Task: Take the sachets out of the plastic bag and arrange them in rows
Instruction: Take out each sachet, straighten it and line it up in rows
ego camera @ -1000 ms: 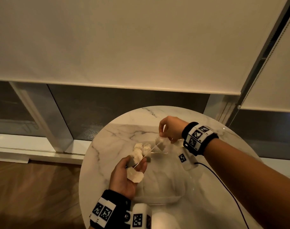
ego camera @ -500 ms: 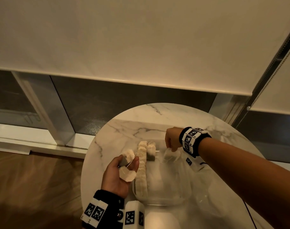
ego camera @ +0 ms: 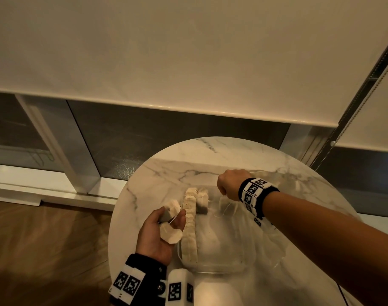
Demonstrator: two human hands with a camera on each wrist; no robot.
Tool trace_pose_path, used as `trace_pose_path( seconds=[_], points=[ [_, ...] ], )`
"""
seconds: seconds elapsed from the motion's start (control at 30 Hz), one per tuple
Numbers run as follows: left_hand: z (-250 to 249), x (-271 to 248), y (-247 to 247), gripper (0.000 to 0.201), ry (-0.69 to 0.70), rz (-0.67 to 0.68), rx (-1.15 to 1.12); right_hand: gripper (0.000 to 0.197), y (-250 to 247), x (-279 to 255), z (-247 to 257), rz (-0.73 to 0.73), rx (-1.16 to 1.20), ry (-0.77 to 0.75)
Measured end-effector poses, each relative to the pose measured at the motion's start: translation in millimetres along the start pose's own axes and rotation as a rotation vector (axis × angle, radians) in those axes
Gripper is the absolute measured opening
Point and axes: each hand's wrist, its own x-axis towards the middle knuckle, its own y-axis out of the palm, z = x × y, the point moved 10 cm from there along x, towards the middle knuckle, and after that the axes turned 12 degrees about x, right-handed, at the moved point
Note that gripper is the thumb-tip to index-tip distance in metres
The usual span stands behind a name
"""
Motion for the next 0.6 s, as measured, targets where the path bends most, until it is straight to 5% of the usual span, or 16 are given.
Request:
trace_pose_path(
  seconds=[0.37,0.6],
  points=[
    [0,-1,-1,0.028,0.014,-0.013,0.006,0.014,0,-4,14,-0.024,-0.199,-0.078],
    [0,-8,6,0.027,0.029,0.009,0.012,0.030,-15,-9,-10,-0.151,0.092,0.056]
  ],
)
